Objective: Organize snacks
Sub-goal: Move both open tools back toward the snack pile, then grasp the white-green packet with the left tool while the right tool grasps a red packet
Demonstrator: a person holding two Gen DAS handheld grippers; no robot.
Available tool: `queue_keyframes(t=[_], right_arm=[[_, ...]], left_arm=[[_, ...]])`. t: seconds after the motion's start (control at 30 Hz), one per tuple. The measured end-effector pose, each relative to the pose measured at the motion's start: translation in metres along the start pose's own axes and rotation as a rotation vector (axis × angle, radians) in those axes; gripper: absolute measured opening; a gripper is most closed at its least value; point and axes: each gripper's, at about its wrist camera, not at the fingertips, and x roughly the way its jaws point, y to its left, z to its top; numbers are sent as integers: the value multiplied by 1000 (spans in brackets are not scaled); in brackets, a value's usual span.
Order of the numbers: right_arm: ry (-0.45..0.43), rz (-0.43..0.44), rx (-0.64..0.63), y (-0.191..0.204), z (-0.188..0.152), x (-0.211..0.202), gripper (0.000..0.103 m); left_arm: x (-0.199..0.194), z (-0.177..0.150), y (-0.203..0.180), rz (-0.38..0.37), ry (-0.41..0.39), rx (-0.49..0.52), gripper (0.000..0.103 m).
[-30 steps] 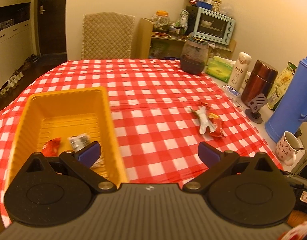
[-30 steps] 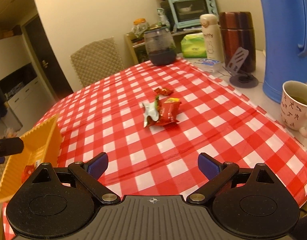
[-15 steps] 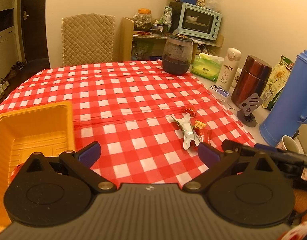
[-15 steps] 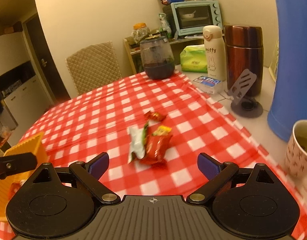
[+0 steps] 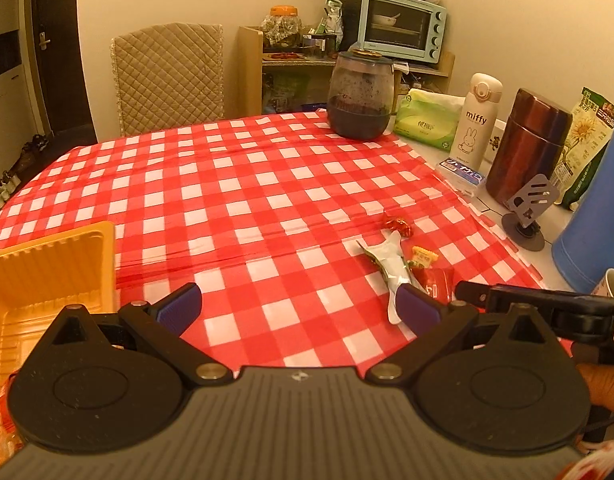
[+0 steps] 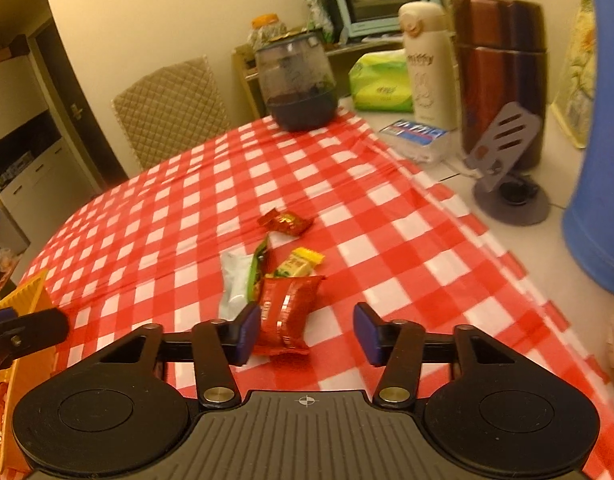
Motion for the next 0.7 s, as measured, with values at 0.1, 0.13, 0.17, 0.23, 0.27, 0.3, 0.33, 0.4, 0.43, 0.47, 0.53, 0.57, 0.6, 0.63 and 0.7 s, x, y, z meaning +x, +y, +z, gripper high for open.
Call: queue_keyframes(t=[0.1,0.13,0.17,0.23,0.27,0.3,0.33,0.4,0.43,0.47,0.53,0.57,0.6,0.63,0.7], right_arm=[[14,3,-9,4,2,12,43],[20,2,-7,5,3,16,43],[25,-1,-5,6,4,20,42],[36,-8,-2,6,5,27,41],[40,-6,-1,7,5,30,40],[45,-4,-2,8,6,33,40],[49,-3,-7,9,6,35,40],[62,-7,-19,12,6,41,40],[72,-7,-19,12,5,43,40],[80,-4,-13,11,5,45,40],[86,-13,-8,10,5,47,39],[87,-14,-11,9,4,46,34],[86,-15,-12,9,5,44,29],[83,-21,-12,7,5,43,28],[79,-34,-16,4,5,38,26]], left_arm=[[9,1,0,-5,6,-6,102],[11,1,1,-8,8,-8,102],[14,1,2,-11,10,-10,102],[17,0,2,-10,14,-9,102],[19,0,3,-8,16,-9,102],[21,0,3,-9,17,-9,102],[22,-1,4,-12,19,-12,102],[24,-2,4,-16,22,-14,102],[24,-2,4,-17,22,-13,102],[25,-2,4,-18,23,-12,102],[26,-3,4,-22,26,-12,102],[27,-3,3,-24,27,-12,102],[27,-2,2,-25,26,-10,102],[28,-2,1,-27,26,-8,102],[29,-1,-2,-37,25,-2,102]])
